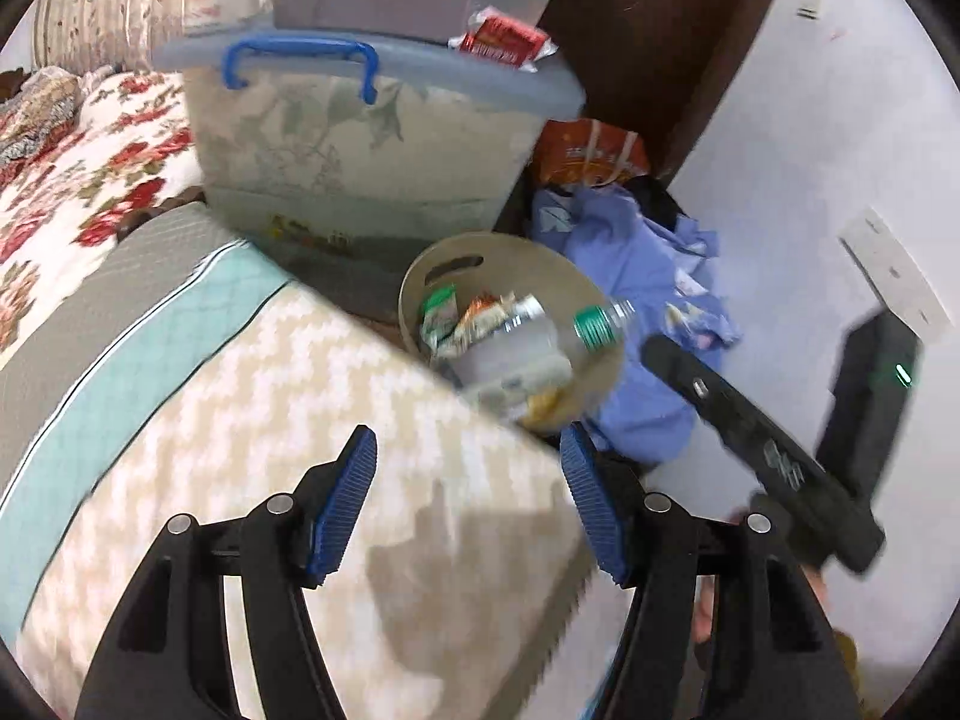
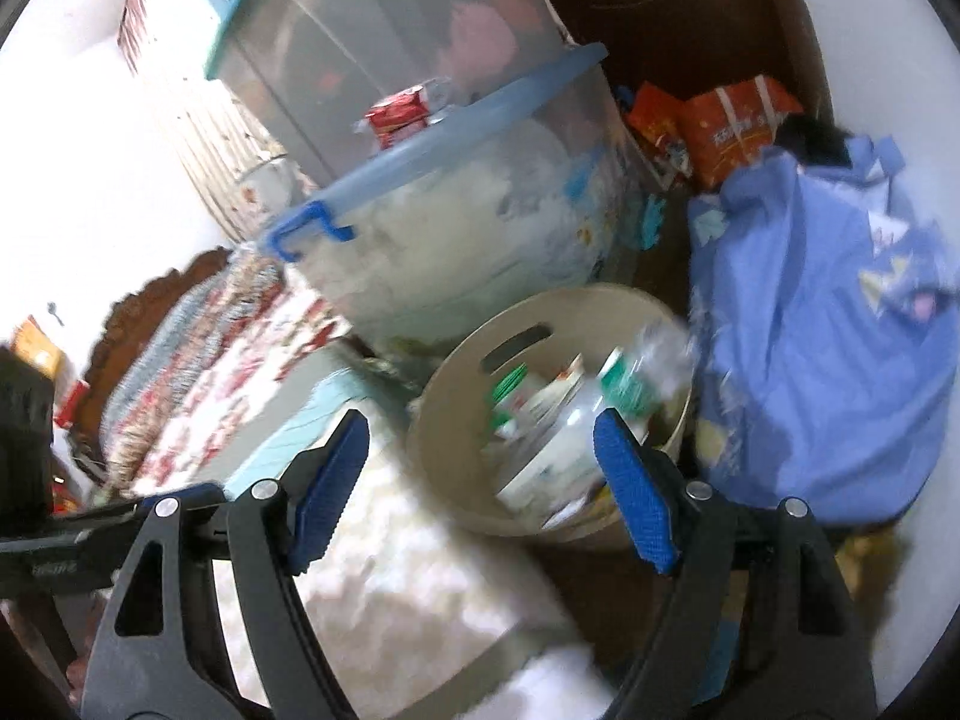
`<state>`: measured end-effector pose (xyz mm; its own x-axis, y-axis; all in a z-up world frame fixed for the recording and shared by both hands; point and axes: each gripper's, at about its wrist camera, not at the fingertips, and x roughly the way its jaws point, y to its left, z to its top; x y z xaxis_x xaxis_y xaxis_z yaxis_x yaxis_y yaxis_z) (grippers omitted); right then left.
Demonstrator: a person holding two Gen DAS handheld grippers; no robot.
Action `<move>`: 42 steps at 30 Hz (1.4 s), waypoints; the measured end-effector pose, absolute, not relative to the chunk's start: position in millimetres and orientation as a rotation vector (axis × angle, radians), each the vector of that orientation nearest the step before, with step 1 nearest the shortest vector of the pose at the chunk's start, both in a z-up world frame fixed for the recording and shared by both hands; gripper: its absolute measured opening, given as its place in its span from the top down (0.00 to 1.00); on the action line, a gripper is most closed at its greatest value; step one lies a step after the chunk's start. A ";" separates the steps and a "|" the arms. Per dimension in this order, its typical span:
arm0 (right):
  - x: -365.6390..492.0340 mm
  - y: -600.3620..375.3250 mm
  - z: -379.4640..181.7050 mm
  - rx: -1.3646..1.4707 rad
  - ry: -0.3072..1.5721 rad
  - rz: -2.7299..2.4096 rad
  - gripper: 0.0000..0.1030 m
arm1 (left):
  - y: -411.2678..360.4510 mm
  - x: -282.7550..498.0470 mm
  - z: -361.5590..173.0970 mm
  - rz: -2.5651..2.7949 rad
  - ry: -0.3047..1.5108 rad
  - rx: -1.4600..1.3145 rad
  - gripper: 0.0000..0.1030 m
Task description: Collect trash
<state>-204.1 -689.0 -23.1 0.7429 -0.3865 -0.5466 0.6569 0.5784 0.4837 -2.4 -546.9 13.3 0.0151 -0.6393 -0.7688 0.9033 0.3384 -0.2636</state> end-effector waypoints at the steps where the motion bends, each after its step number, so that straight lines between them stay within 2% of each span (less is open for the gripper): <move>1: -206.8 -677.0 -24.8 0.742 0.401 -0.612 0.24 | -523.1 -9.1 13.3 -1.239 0.952 0.349 0.39; 9: -170.4 -591.4 -44.5 0.814 0.492 -0.381 0.27 | -344.9 -33.6 -24.2 -1.146 0.999 0.399 0.39; 17: -56.1 -477.2 -38.0 0.731 0.650 -0.085 0.26 | -158.6 16.0 -34.4 -0.808 1.036 0.209 0.39; 18: -40.6 -459.0 -35.5 0.692 0.672 -0.052 0.22 | -138.5 28.1 -30.8 -0.745 1.027 0.180 0.37; 20: -10.9 -420.5 -32.4 0.573 0.726 0.005 0.11 | -107.4 52.6 -23.1 -0.606 0.999 0.139 0.24; 21: 4.2 -399.9 -31.4 0.490 0.757 0.020 0.09 | -93.8 67.0 -19.8 -0.527 0.979 0.128 0.15; 26: 61.1 -344.0 -42.0 0.278 0.857 -0.009 0.07 | -81.5 129.8 -25.1 -0.385 1.005 0.082 0.09; 32: 89.4 -346.7 -59.5 0.376 0.921 -0.030 0.07 | -130.4 167.1 -46.5 -0.420 1.038 0.174 0.09; 34: 91.3 -346.4 -63.8 0.387 0.931 -0.039 0.19 | -139.0 170.9 -59.7 -0.397 1.065 0.195 0.10; 35: 91.2 -345.2 -67.3 0.390 0.941 -0.033 0.31 | -140.4 173.3 -65.8 -0.387 1.075 0.191 0.13; 37: 88.7 -343.1 -66.9 0.388 0.930 -0.038 0.36 | -137.9 169.1 -67.4 -0.370 1.042 0.208 0.36; 39: 75.6 -338.0 -61.4 0.391 0.905 -0.021 0.40 | -132.0 165.3 -65.0 -0.383 1.055 0.188 0.39; 42: 43.7 -321.6 -55.7 0.382 0.884 0.029 0.40 | -112.1 144.4 -59.2 -0.386 1.061 0.157 0.40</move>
<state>43.7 -321.6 -55.7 0.6384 0.1812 -0.7481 0.1311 0.9321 0.3376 144.4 -112.1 -59.2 0.4288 -0.2329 -0.8729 0.3820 0.9223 -0.0585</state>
